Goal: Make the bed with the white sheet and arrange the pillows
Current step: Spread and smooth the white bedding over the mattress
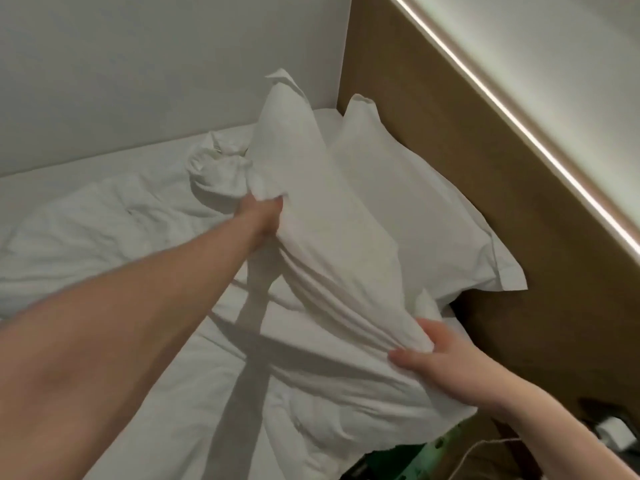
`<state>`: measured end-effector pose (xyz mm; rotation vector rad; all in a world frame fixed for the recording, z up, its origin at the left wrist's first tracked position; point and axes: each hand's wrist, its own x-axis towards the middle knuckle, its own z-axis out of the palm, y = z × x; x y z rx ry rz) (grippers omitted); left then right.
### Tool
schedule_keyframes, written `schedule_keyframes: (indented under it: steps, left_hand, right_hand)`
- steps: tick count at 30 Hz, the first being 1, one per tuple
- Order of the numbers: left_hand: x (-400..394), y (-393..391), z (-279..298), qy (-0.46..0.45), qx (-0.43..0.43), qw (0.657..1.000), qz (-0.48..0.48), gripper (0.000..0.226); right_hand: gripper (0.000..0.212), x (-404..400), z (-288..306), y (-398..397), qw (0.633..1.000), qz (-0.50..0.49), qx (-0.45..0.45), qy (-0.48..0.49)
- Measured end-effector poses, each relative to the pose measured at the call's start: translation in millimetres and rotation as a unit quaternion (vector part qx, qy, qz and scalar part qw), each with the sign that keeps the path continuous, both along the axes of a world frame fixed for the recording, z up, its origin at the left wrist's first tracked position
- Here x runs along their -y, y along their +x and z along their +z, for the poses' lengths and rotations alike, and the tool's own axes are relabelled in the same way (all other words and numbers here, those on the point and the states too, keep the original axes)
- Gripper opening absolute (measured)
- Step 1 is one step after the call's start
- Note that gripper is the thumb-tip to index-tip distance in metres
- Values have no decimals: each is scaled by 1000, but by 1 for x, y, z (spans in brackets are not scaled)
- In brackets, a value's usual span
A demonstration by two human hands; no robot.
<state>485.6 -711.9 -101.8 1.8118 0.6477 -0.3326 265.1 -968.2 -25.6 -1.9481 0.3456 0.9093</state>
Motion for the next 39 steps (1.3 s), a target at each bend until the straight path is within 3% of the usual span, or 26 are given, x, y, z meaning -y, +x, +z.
schedule_keyframes:
  steps: [3,8,10,12,14,17,19,22,26,31,34,36,37,39]
  left_hand:
    - [68,49,68,-89,127,988,12,50]
    - [153,64,106,-103,166,972,-133,55]
    - [161,61,85,-81,124,950,-276,61]
    - [155,52,61,-48,56,921,-382,75]
    - [141,40,30,-1,1,913,-409,84]
    - [108,15,-21,96,-31,889,-448,79]
    - [83,1,-46,89,-6,900,-427,61]
    - [51,-2,-65,113,68,939,-318,38]
    - [13,14,-71,179,94,948,-247,41]
    - [-32,35,-73,237,98,959,-117,49]
    - [-59,46,-88,263,46,953,-145,83]
    - [-74,47,-97,207,-3,963,-171,103]
    - [-77,43,-100,173,-28,969,-176,106]
    - [-77,31,-109,153,-67,965,-204,109]
  right_hand:
    - [32,37,20,18,992,-100,-52,55]
    - [27,87,33,33,981,-116,-139,70]
    - [32,105,10,31,978,-110,-178,9]
    - [43,120,-26,25,972,-113,-170,-113]
    - [66,125,-63,20,952,-125,-161,-226]
    - [94,116,-92,31,941,-154,-132,-273]
    - [93,100,-91,53,945,-151,-14,-291]
    - [86,64,-86,107,940,-152,180,-248]
    - [88,7,-91,208,930,-79,306,-190]
    - [101,-75,-109,326,920,44,337,-194]
    - [114,-104,-127,359,925,111,298,-210]
    - [117,-112,-142,361,926,144,267,-225]
    - [111,-114,-147,357,917,163,264,-249]
    - [79,-122,-149,347,891,219,263,-300]
